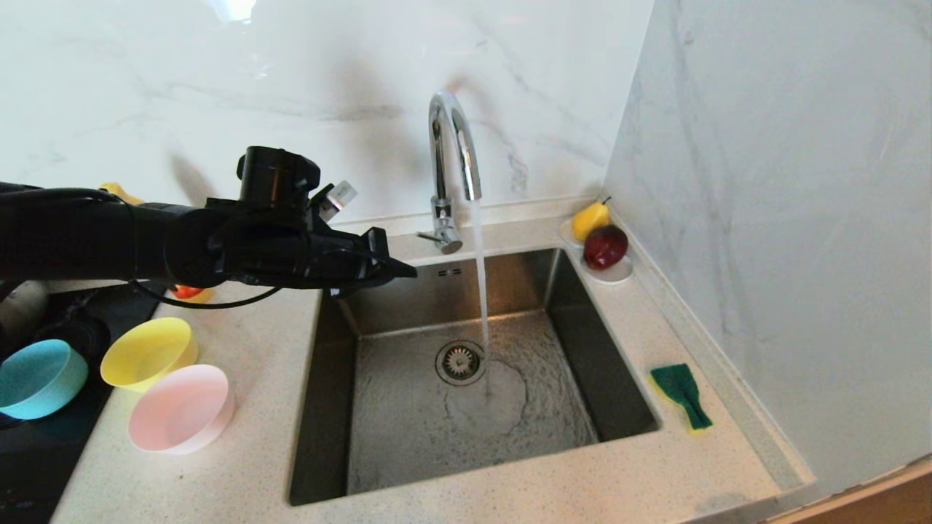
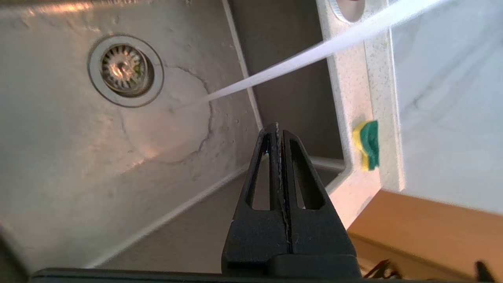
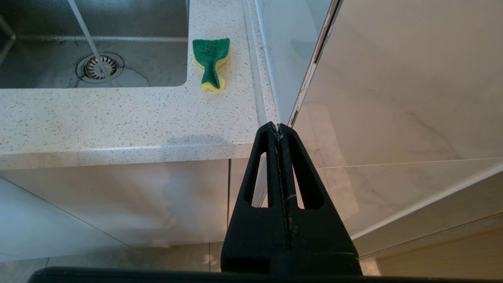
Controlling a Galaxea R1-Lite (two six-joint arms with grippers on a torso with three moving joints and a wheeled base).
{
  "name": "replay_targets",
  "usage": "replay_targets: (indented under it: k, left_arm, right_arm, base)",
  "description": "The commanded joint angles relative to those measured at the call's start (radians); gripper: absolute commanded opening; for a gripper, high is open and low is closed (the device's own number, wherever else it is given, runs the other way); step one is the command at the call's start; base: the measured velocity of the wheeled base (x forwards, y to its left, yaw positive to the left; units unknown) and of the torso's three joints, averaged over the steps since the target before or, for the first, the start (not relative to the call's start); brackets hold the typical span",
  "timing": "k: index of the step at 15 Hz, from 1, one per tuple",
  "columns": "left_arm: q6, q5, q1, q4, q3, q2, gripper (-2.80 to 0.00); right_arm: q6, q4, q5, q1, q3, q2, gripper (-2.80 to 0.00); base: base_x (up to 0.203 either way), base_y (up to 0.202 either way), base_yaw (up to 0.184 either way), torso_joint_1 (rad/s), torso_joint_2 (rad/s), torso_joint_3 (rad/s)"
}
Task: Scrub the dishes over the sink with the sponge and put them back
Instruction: Turn off the faucet
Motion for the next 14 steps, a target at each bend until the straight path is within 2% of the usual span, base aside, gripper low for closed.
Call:
replay_targets:
  k: [1,3,6,7,14]
  left_arm:
    - [-0.013,-0.002,-0.003,-0.003,-0.014,0.048,-2.80]
    - [-0.035,0.000,-0.003,-0.032,-0.022,0.076,-2.80]
    - [-0.174,0.024,-0.003,-0.222,-0.019,0.116,-2.80]
    - [-0.190,0.048,-0.003,-0.255,-0.025,0.139,-2.80]
    - [-0.204,0.061,-0.002,-0.268,-0.073,0.220,-2.80]
  right_arm:
    - [-0.001,0.000,0.001,0.000,0.000,-0.002,-2.80]
    - [-0.001,0.000,0.001,0.000,0.000,-0.001,-2.80]
    - [-0.001,0.000,0.001,0.000,0.000,-0.002,-2.80]
    - [-0.001,0.000,0.001,0.000,0.000,-0.002,-2.80]
    - [-0.001,0.000,0.000,0.000,0.000,-0.002,-2.80]
  base:
    - [0.000,0.000,0.000,0.000,0.00,0.000]
    - [0.000,0.000,0.000,0.000,0.00,0.000]
    - [0.000,0.000,0.000,0.000,0.00,0.000]
    - [0.000,0.000,0.000,0.000,0.00,0.000]
    - [0.000,0.000,0.000,0.000,0.00,0.000]
